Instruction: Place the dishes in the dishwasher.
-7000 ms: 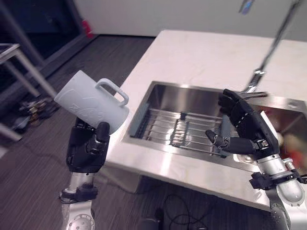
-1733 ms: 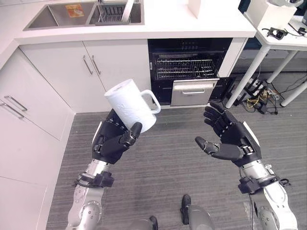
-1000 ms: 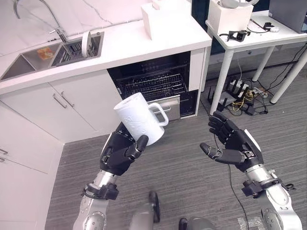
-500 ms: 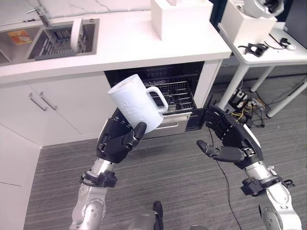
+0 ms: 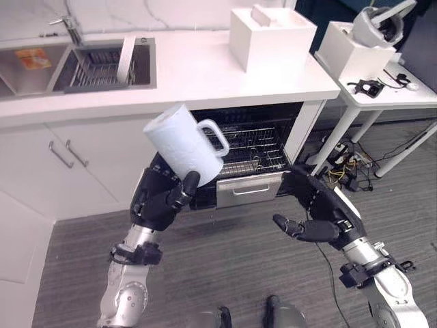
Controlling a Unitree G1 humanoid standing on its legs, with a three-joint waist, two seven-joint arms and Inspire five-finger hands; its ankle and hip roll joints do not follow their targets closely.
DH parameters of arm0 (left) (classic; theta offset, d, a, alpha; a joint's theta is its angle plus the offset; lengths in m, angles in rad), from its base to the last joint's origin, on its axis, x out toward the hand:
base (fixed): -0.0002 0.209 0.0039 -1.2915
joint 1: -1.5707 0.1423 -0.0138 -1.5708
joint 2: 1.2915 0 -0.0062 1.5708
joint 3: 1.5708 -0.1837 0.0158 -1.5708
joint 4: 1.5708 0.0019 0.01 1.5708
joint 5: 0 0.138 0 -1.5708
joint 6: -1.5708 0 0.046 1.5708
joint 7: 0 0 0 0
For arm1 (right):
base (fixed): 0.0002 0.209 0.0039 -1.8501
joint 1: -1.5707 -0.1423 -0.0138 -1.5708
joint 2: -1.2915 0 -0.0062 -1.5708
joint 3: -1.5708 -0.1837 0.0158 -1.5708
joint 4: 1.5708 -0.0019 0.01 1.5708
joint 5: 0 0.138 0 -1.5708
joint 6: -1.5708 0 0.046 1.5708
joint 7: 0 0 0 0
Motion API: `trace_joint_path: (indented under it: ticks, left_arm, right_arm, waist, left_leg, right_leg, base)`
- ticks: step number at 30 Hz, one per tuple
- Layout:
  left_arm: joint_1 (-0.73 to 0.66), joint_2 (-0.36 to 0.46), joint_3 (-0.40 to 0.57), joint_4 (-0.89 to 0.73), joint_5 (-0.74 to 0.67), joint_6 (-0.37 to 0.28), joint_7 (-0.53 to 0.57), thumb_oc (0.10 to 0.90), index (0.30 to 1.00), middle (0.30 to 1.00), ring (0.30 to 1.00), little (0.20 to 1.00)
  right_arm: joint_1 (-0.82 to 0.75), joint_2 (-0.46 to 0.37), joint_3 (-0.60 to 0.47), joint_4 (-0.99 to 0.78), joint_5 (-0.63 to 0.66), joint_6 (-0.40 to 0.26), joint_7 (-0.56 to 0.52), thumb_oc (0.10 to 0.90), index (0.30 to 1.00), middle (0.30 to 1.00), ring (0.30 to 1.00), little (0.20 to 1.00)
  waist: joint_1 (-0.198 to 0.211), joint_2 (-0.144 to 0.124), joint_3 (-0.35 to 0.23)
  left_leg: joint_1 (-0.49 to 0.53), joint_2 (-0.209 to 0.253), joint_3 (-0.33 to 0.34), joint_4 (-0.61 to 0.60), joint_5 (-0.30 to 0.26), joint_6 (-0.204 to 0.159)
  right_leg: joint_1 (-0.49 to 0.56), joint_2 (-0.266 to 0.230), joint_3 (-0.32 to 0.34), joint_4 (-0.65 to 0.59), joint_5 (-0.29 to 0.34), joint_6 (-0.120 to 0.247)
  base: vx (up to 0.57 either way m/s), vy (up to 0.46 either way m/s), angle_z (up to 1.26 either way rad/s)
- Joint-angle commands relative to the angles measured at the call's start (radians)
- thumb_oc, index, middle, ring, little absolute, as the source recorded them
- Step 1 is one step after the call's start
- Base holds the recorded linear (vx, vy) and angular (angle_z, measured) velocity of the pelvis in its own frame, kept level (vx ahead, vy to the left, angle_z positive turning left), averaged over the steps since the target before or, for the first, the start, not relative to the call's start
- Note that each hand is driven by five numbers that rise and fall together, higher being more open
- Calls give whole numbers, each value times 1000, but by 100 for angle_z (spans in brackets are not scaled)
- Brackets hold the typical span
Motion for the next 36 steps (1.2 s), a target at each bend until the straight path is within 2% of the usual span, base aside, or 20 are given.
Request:
trace_joint_path:
  ticks: [1,4,8,10,12,15,19,20,22,23,25,27,28,29,31,36]
  left_arm:
    - [-12,49,-2,-198,-48,-90,-25,400,300,300,300,300]
    - [-9,50,1,-198,-65,-84,-20,400,300,300,300,300]
    - [17,47,11,-214,-66,-69,-30,400,300,300,300,300]
    - [21,47,13,-217,-73,-75,-27,400,300,300,300,300]
    - [25,40,16,-218,-73,-77,-31,400,300,300,300,300]
    - [36,33,16,-218,-49,-76,-50,400,300,300,300,300]
    - [38,28,12,-208,-37,-78,-59,400,300,300,300,300]
    - [41,26,9,-206,-38,-79,-64,400,300,300,300,300]
    - [45,20,2,-200,-33,-81,-70,400,300,300,300,300]
    - [47,16,-4,-196,-26,-85,-71,400,300,300,300,300]
    - [44,13,-16,-186,-18,-86,-71,400,300,300,300,300]
    - [42,16,-22,-179,-24,-89,-70,400,300,300,300,300]
    - [55,21,-19,-177,-41,-106,-72,400,300,300,300,300]
    - [55,20,-20,-174,-45,-110,-74,400,300,300,300,300]
    - [42,18,-23,-164,-44,-111,-72,400,300,300,300,300]
    - [21,15,-28,-155,-46,-103,-44,400,300,300,300,300]
  right_arm:
    - [-93,-5,-44,-53,13,-101,35,800,900,900,900,900]
    - [-99,-21,-44,-58,21,-92,32,800,900,900,900,900]
    - [-116,-47,-49,-65,23,-103,26,800,900,900,900,900]
    - [-123,-57,-47,-67,24,-111,31,800,900,900,900,900]
    - [-126,-57,-45,-68,23,-106,35,800,900,900,900,900]
    - [-110,-58,-51,-71,29,-98,40,800,900,900,900,900]
    - [-97,-47,-55,-63,85,-89,76,800,900,900,900,900]
    - [-95,-36,-49,-63,84,-108,94,800,900,900,900,900]
    - [-93,-34,-44,-58,49,-139,91,800,900,900,900,900]
    - [-92,-35,-44,-57,19,-164,53,800,900,900,900,900]
    - [-91,-35,-52,-48,40,-150,18,800,900,900,900,900]
    - [-98,-21,-50,-36,92,-124,13,800,900,900,900,900]
    - [-96,-12,-38,-33,51,-141,16,800,900,900,900,900]
    - [-91,-12,-37,-33,33,-150,14,800,900,900,900,900]
    - [-85,-16,-41,-34,22,-151,2,800,900,900,900,900]
    - [-48,6,-68,-42,101,-150,-6,800,900,900,900,900]
  waist:
    - [5,-40,-59]
    - [-3,-46,-72]
    - [-2,-44,-90]
    - [0,-42,-95]
    - [4,-39,-99]
    - [6,-36,-103]
    - [13,-47,-104]
    - [17,-51,-101]
    - [18,-55,-92]
    - [19,-58,-84]
    - [19,-64,-71]
    - [22,-65,-62]
    - [22,-32,-50]
    - [22,-18,-47]
    - [22,-9,-47]
    - [9,1,-69]
  left_leg:
    - [131,25,-7,-64,-126,-81]
    - [153,37,-2,-64,-137,-91]
    - [218,63,-21,-64,-158,-125]
    - [232,72,-20,-64,-151,-139]
    - [241,84,-22,-64,-114,-155]
    - [242,100,-27,-64,-26,-179]
    - [264,97,-14,-64,82,-194]
    - [247,99,-7,10,116,-199]
    - [197,106,11,138,128,-198]
    - [150,115,30,229,130,-193]
    - [87,129,73,256,100,-175]
    - [87,98,107,124,48,-150]
    - [62,89,129,-64,52,-162]
    - [23,105,125,-64,44,-170]
    - [-23,125,125,-64,58,-180]
    - [-11,125,109,-64,17,-168]
  right_leg:
    - [38,25,-43,-115,71,1]
    - [63,37,-24,-115,74,5]
    - [97,58,-39,-115,55,-22]
    - [107,66,-49,-115,46,-35]
    - [121,81,-57,-115,31,-51]
    - [147,104,-62,-115,7,-75]
    - [185,115,-57,-115,-29,-105]
    - [203,122,-54,-115,-44,-120]
    - [221,127,-53,-115,-55,-136]
    - [234,129,-55,-115,-58,-145]
    - [250,124,-71,-115,-62,-148]
    - [259,116,-76,-115,-70,-130]
    - [273,145,-70,-115,-85,-112]
    - [280,159,-74,-115,-92,-110]
    - [295,171,-77,-115,-109,-112]
    - [303,162,-105,-115,-127,-100]
  base:
    - [289,-360,61]
    - [241,-331,38]
    - [230,-340,29]
    - [157,-262,-9]
    - [151,-255,-15]
    - [155,-274,-19]
    - [154,-260,-12]
    - [121,-247,-11]
    - [96,-222,-9]
    - [86,-183,-2]
    - [64,-107,10]
    - [86,85,30]
    - [108,205,38]
    - [103,207,21]
    - [92,102,-1]
    - [150,171,-23]
